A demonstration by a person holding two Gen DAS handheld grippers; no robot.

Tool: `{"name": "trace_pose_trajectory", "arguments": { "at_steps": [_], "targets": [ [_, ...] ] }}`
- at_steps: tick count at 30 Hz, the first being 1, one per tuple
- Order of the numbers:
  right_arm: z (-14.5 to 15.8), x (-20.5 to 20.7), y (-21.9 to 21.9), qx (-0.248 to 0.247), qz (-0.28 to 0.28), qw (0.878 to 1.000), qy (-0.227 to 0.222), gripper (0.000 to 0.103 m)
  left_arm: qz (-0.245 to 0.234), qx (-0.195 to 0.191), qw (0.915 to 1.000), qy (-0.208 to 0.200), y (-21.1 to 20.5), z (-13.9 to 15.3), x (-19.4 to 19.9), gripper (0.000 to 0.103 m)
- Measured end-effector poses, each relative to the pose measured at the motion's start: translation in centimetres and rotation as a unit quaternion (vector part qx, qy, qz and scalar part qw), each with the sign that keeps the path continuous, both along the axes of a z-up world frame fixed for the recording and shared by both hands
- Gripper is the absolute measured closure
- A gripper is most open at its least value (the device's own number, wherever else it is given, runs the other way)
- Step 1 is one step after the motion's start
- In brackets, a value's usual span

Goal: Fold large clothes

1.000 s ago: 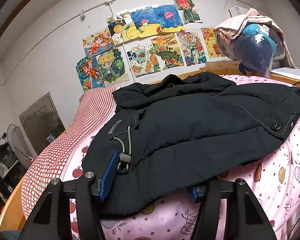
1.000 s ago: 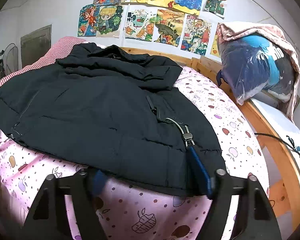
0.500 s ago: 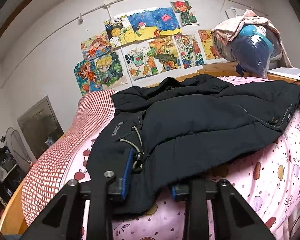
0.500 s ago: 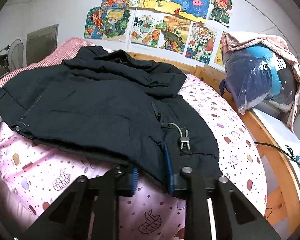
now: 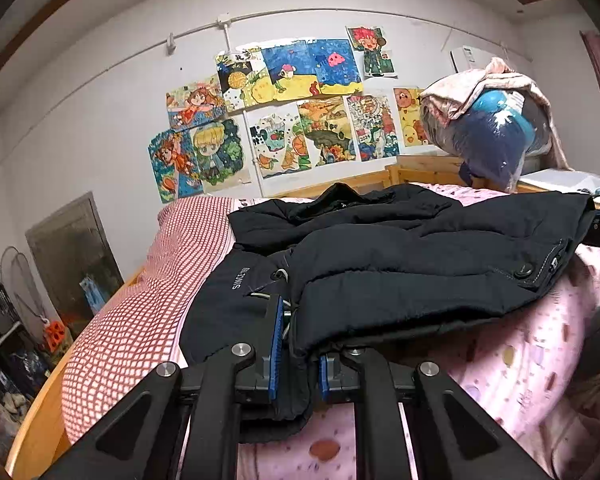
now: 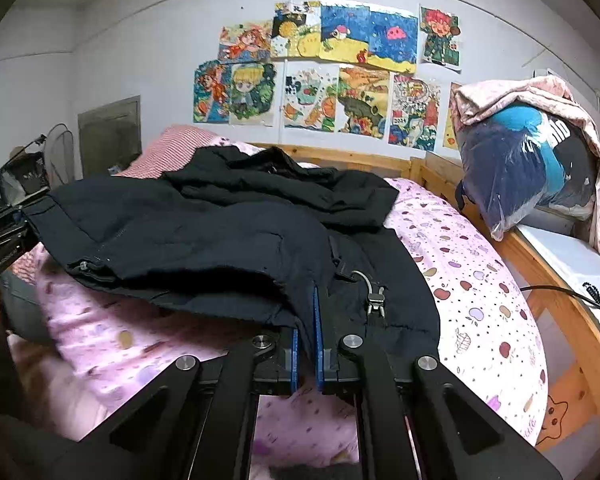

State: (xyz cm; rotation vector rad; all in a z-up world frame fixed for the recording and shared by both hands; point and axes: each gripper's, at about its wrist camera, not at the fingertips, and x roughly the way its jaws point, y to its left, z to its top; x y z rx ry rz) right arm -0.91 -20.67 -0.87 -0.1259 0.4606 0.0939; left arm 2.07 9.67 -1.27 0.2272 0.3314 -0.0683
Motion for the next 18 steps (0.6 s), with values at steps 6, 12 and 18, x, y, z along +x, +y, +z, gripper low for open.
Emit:
{"name": "trace_pose_trajectory", "arguments": {
  "at_steps": [6, 12, 18],
  "targets": [
    [1.8, 1.1, -1.0, 0.023, 0.012, 1.0, 0.01, 0.098, -0.018, -0.047, 0.9978, 0.042, 1.2, 1.5, 1.2, 0.09],
    [4.9, 4.2, -2.8, 0.061, 0.029, 0.997, 0.025, 0.098, -0.037, -0.082, 0.9942, 0.06, 1.9, 4.0, 3.7, 0.09],
    [8.2, 9.2, -3.3, 0.064, 0.042, 0.996, 0.055, 0.098, -0.058, -0.075, 0.9935, 0.063, 1.8, 7.0, 6.7, 0.089]
  ]
}}
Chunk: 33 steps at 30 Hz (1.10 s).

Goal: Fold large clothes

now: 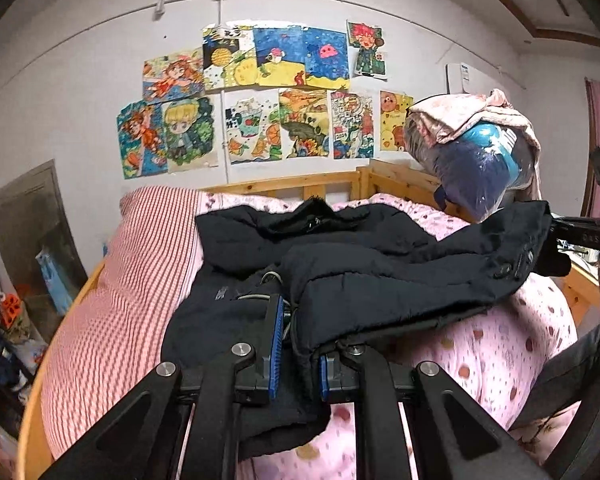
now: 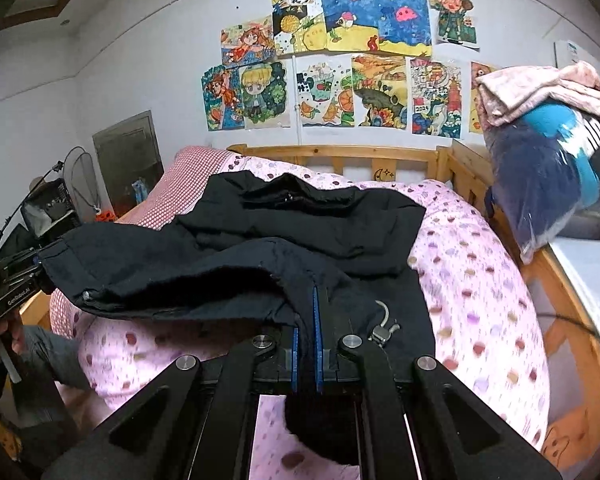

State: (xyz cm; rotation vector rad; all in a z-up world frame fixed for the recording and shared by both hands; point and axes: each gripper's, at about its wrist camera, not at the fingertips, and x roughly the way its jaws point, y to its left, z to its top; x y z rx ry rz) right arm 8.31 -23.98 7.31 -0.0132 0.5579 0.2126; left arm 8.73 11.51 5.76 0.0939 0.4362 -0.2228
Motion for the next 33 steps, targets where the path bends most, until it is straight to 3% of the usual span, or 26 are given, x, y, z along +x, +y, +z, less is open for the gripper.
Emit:
{"name": "trace_pose_trajectory", "arguments": {
  "at_steps": [5, 10, 17, 25, 33],
  "targets": [
    [2.6, 5.1, 0.9, -0.021, -0.008, 1.0, -0.007, 0.098, -0.009, -0.007, 0.9999, 0.006, 0.1, 3.4, 5.0, 0.089],
    [4.8, 10.7, 2.5, -0.044, -0.024, 0.998, -0.024, 0.098, -0.004, 0.024, 0.9996, 0.017, -0.2, 6.1, 11.0, 0.089],
    [5.9, 20.3, 4.6, -0.064, -0.05, 0.996, -0.043, 0.098, 0.023, 0.042, 0.9988, 0.012, -0.6, 7.1, 19.4, 0.089],
    [2.5, 30.3, 5.7, -0.065, -0.082, 0.993, -0.052, 0.098, 0.061, 0.063, 0.9962, 0.004, -1.0, 4.9, 28.5, 0.089],
    [-3.2, 34.6, 5.7, -0.084, -0.103, 0.989, -0.064, 0.097, 0.087, 0.044, 0.9949, 0.027, -1.2, -0.1, 35.9, 0.088]
  ]
}}
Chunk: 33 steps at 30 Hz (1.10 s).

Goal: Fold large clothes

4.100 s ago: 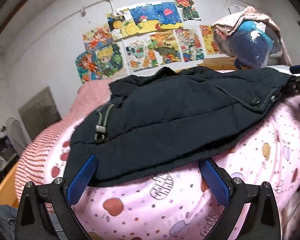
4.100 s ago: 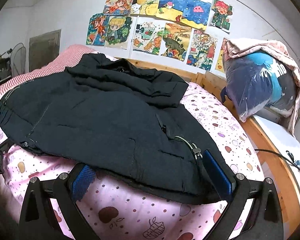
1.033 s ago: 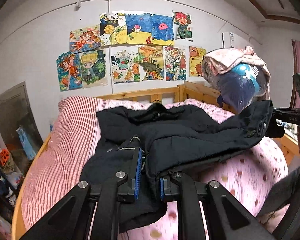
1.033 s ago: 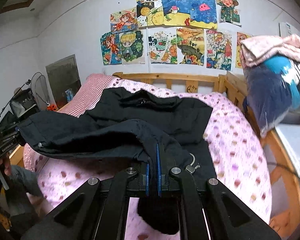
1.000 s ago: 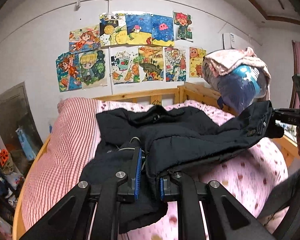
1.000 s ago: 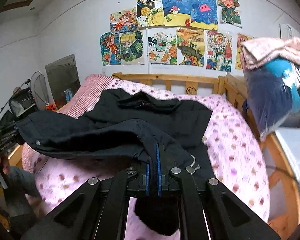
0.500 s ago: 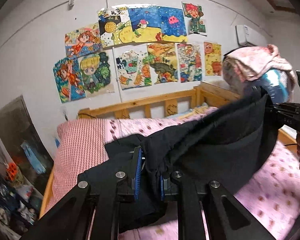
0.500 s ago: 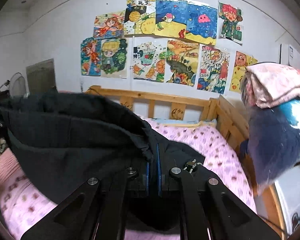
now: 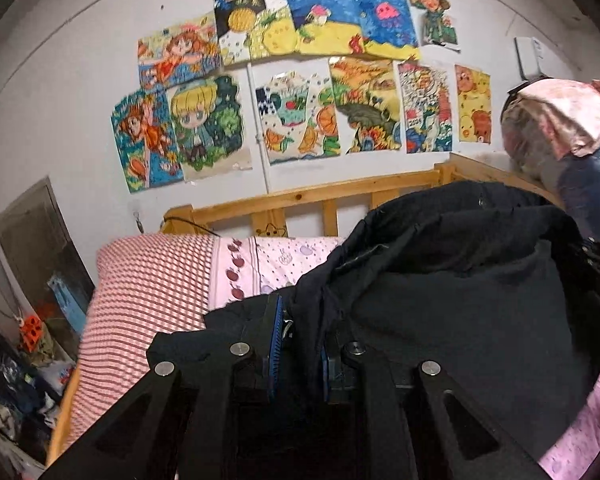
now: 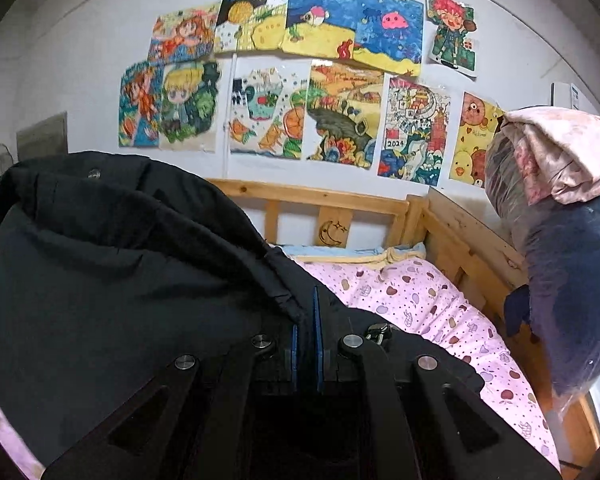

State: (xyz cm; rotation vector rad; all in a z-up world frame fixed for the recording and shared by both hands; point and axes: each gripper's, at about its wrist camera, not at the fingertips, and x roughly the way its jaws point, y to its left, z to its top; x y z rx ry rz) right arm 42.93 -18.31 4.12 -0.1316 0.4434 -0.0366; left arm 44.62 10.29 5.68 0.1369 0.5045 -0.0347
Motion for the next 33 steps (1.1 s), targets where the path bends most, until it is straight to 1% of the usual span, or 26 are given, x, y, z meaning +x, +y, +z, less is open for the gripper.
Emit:
{"name": "trace_pose_trajectory", "arguments": {
  "at_steps": [2, 3, 5, 6, 8, 9, 10, 11, 12, 13, 14, 15, 16, 18, 20, 22, 23, 24, 25, 26, 28, 30, 32, 33],
  "targets": [
    [-1.0, 0.9, -0.3, 0.004, 0.002, 1.0, 0.004, 0.097, 0.005, -0.02, 0.9997, 0.011, 0.3, -1.0, 1.1, 0.086],
    [-1.3, 1.2, -0.4, 0.007, 0.005, 1.0, 0.007, 0.096, 0.01, -0.044, 0.9987, 0.024, 0.8, -1.6, 2.0, 0.085],
    [-1.8, 1.5, -0.9, 0.017, 0.012, 1.0, 0.012, 0.092, 0.017, -0.08, 0.9958, 0.04, 1.5, -2.5, 2.7, 0.084],
    [-2.0, 1.6, -1.1, 0.022, 0.015, 1.0, 0.016, 0.087, 0.023, -0.099, 0.9936, 0.049, 1.9, -2.8, 3.0, 0.083],
    [-2.1, 1.7, -1.5, 0.031, 0.019, 0.999, 0.018, 0.073, 0.027, -0.105, 0.9925, 0.055, 1.9, -3.2, 3.1, 0.082],
    [-2.1, 1.6, -1.8, 0.037, 0.023, 0.999, 0.017, 0.059, 0.026, -0.096, 0.9934, 0.057, 1.7, -3.2, 2.9, 0.079],
    [-2.1, 1.5, -2.1, 0.046, 0.027, 0.998, 0.014, 0.046, 0.023, -0.091, 0.994, 0.055, 1.5, -3.2, 2.7, 0.068],
    [-2.0, 1.2, -2.4, 0.058, 0.032, 0.998, 0.01, 0.044, 0.014, -0.089, 0.9946, 0.052, 1.3, -3.0, 2.3, 0.056],
    [-2.0, 1.0, -2.7, 0.068, 0.035, 0.997, 0.009, 0.044, 0.003, -0.088, 0.9951, 0.045, 1.1, -2.7, 1.5, 0.025],
    [-1.9, 1.0, -2.9, 0.074, 0.036, 0.997, 0.011, 0.043, 0.002, -0.088, 0.9956, 0.032, 1.0, -2.3, 0.8, 0.005],
    [-1.8, 0.8, -3.1, 0.083, 0.04, 0.996, 0.014, 0.042, 0.006, -0.087, 0.9959, 0.021, 1.1, -1.8, 0.4, 0.002],
    [-1.9, 0.6, -3.3, 0.09, 0.046, 0.995, 0.015, 0.036, 0.009, -0.089, 0.9959, 0.01, 1.2, -1.4, -0.4, 0.001],
    [-2.0, 0.4, -3.4, 0.093, 0.052, 0.994, 0.014, 0.028, 0.003, -0.096, 0.9953, 0.014, 1.4, -1.2, -0.9, 0.001],
    [-1.9, -0.5, -3.4, 0.082, 0.059, 0.995, 0.008, 0.022, -0.004, -0.099, 0.9948, 0.024, 1.4, -1.1, -1.5, 0.001],
    [-1.9, -1.2, -3.2, 0.058, 0.069, 0.996, 0.004, 0.02, -0.011, -0.094, 0.9951, 0.029, 1.3, -1.3, -2.2, 0.001],
    [-1.7, -1.8, -2.9, 0.039, 0.075, 0.996, 0.005, 0.019, -0.03, -0.089, 0.995, 0.034, 0.8, -2.0, -2.7, 0.001],
    [-1.5, -2.2, -2.7, 0.038, 0.08, 0.996, 0.005, 0.018, -0.037, -0.088, 0.9947, 0.037, 0.5, -2.3, -2.7, 0.001],
    [-1.6, -2.4, -2.6, 0.041, 0.088, 0.995, 0.008, 0.015, -0.043, -0.09, 0.9942, 0.042, 0.3, -2.7, -2.6, 0.001],
    [-1.7, -2.6, -2.5, 0.048, 0.098, 0.994, 0.014, 0.011, -0.048, -0.093, 0.9934, 0.048, 0.0, -3.1, -2.4, 0.001],
    [-1.9, -2.5, -2.3, 0.057, 0.108, 0.992, 0.024, 0.01, -0.05, -0.095, 0.9928, 0.053, -0.4, -3.5, -2.2, 0.001],
    [-3.1, -1.3, -2.0, 0.083, 0.137, 0.984, 0.076, 0.01, -0.051, -0.091, 0.9926, 0.062, -0.9, -4.3, -1.7, 0.001],
    [-4.6, 0.0, -1.9, 0.106, 0.149, 0.976, 0.118, 0.01, -0.039, -0.051, 0.9953, 0.072, -1.9, -5.4, -0.7, 0.001],
    [-5.8, 0.8, -2.0, 0.111, 0.141, 0.976, 0.127, 0.01, -0.03, -0.023, 0.9965, 0.075, -2.5, -6.2, 0.3, 0.0],
    [-6.2, 1.2, -2.1, 0.113, 0.136, 0.976, 0.128, 0.01, -0.025, -0.021, 0.9968, 0.074, -2.4, -6.4, 0.7, 0.0]
  ]
}}
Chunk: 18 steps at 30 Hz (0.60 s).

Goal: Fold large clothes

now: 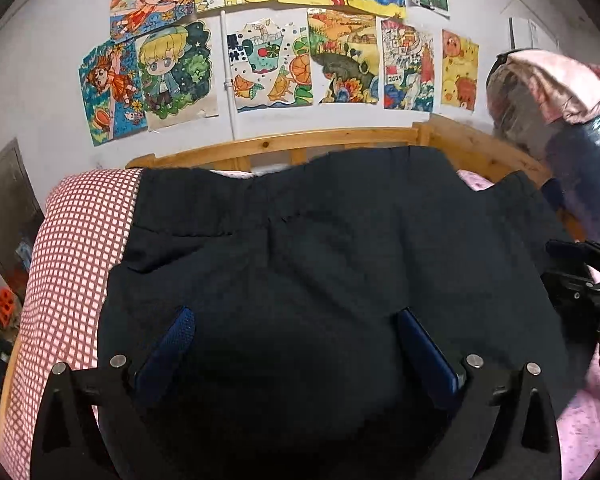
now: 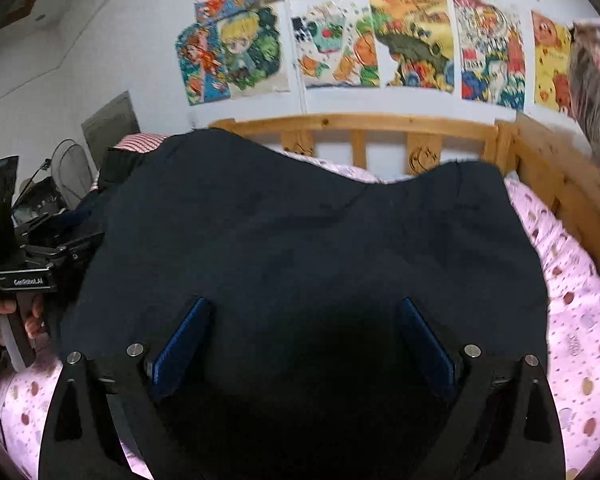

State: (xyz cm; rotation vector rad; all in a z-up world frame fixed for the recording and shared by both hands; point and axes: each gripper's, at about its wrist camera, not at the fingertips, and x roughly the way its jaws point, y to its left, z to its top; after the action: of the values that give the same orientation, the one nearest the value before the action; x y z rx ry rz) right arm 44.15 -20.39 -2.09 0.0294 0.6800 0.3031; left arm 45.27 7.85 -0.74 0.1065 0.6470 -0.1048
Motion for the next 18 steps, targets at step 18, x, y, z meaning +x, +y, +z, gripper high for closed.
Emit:
{"name": "trace_pose_trajectory", "arguments": {
  "at_steps": [18],
  "targets": [
    [-4.8, 8.9, -1.5, -0.015, -0.095, 0.994, 0.052, 0.001, 0.052, -0.109, 0.9903, 0.069, 7.2, -4.9, 7.9, 0.0]
  ]
}}
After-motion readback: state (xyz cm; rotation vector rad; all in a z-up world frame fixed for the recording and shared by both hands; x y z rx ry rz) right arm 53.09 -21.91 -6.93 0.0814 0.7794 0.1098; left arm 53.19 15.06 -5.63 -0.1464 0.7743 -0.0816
